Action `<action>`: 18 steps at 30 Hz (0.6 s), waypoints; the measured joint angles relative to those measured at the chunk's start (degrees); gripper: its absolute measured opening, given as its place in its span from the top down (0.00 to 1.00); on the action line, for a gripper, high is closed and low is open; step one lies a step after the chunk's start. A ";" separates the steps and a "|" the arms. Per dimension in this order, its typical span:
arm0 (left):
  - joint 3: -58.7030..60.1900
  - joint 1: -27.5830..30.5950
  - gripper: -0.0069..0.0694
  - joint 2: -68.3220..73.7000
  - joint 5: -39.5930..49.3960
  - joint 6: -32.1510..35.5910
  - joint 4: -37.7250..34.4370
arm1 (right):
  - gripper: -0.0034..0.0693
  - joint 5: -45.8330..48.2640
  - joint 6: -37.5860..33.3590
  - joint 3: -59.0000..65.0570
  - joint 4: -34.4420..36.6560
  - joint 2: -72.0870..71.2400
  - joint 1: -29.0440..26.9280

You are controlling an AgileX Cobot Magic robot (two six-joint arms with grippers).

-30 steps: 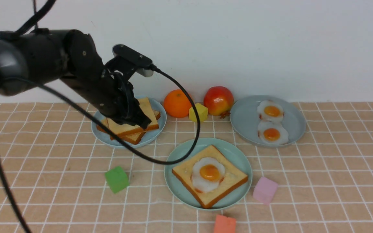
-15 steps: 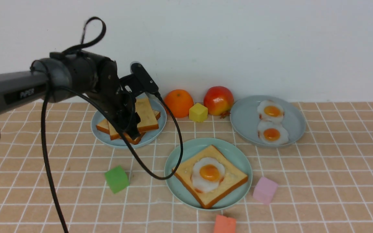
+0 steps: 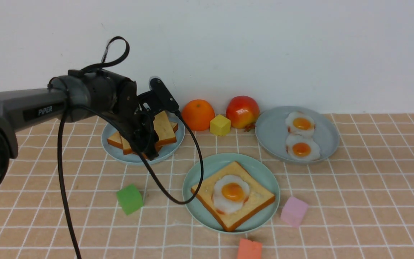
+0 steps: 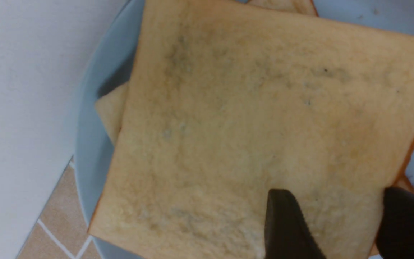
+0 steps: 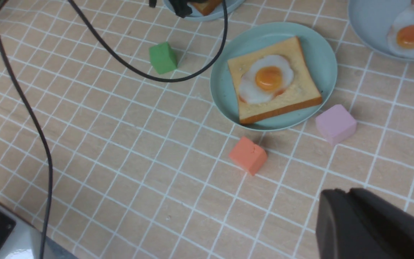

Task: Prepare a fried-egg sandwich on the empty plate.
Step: Use the left arm to grab a slice of bread

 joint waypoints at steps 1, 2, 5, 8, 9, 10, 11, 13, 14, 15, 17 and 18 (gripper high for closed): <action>-0.04 0.00 0.48 0.14 0.05 0.00 0.00 | 0.87 -0.01 0.00 0.00 0.23 0.00 0.00; -0.11 0.00 0.52 0.22 0.25 0.00 0.00 | 0.87 -0.01 0.00 0.00 0.35 0.00 0.00; -0.12 -0.05 0.64 0.22 0.73 0.00 -0.05 | 0.87 0.18 0.00 0.00 0.94 0.00 0.00; -0.33 -0.16 0.86 0.22 0.93 0.00 -0.05 | 0.87 0.95 0.00 0.00 1.29 0.00 0.00; -0.34 -0.16 0.89 0.22 0.93 0.00 -0.05 | 0.87 1.42 0.00 0.00 1.47 0.00 0.00; -0.34 -0.25 0.90 -0.02 0.93 0.00 -0.05 | 0.87 1.64 0.00 0.00 1.80 0.00 0.00; -0.34 -0.35 0.90 -0.38 1.09 0.00 0.00 | 0.86 1.80 -0.09 0.00 2.15 0.00 0.00; -0.11 -0.74 0.90 -1.62 2.29 -0.05 0.25 | 0.86 2.13 -0.84 0.00 2.83 -0.06 0.00; 0.06 -1.11 0.90 -2.59 3.29 -0.27 0.31 | 0.86 2.42 -1.53 0.00 2.98 -0.06 0.00; 0.05 -1.25 0.90 -2.81 3.47 -0.53 0.31 | 0.86 2.42 -1.64 0.00 2.98 -0.06 0.00; 0.11 -2.56 0.90 -6.26 5.72 -3.82 0.48 | 0.86 2.62 -2.54 0.00 3.21 -0.45 0.00; 0.11 -3.21 0.90 -8.05 6.60 -5.74 0.48 | 0.85 2.62 -2.71 0.00 3.21 -0.70 0.00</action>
